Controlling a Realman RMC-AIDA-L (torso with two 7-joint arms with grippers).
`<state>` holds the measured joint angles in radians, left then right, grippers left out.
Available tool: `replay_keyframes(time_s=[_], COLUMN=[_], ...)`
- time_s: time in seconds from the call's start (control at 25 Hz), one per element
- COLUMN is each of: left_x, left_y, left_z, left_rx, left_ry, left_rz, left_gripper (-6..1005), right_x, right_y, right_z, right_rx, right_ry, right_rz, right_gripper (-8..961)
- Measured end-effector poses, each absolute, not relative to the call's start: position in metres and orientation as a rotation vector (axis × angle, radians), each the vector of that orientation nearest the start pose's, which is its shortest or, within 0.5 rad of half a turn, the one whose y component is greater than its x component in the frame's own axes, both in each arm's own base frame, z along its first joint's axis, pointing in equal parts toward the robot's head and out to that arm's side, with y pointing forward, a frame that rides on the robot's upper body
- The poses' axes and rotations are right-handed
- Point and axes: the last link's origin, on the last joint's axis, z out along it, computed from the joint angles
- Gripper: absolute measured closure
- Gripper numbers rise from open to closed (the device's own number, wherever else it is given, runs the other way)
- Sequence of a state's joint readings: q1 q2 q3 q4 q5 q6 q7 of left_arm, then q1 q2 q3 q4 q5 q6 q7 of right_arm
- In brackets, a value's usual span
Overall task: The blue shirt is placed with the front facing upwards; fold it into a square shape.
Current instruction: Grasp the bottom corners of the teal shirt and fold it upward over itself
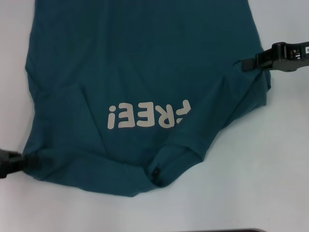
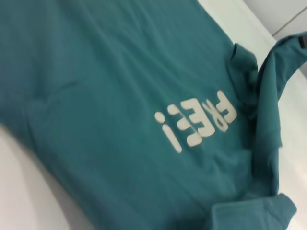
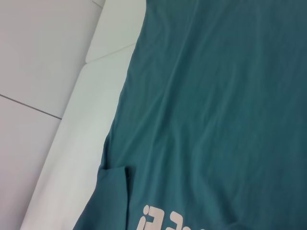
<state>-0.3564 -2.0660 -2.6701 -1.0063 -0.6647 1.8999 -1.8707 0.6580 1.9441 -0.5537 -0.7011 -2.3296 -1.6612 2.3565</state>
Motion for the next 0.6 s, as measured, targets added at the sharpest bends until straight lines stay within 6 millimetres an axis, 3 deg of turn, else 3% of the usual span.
replay_keyframes(time_s=[0.6], left_x=[-0.352], left_y=[0.234], left_z=[0.065], left_rx=[-2.625], left_ry=[-1.504], left_rz=[-0.261], left_gripper=[975], right_x=[0.274], right_y=[0.356], right_z=[0.057], right_rx=[-2.386], right_ry=[1.827], right_rz=[0.445], right_gripper=[934])
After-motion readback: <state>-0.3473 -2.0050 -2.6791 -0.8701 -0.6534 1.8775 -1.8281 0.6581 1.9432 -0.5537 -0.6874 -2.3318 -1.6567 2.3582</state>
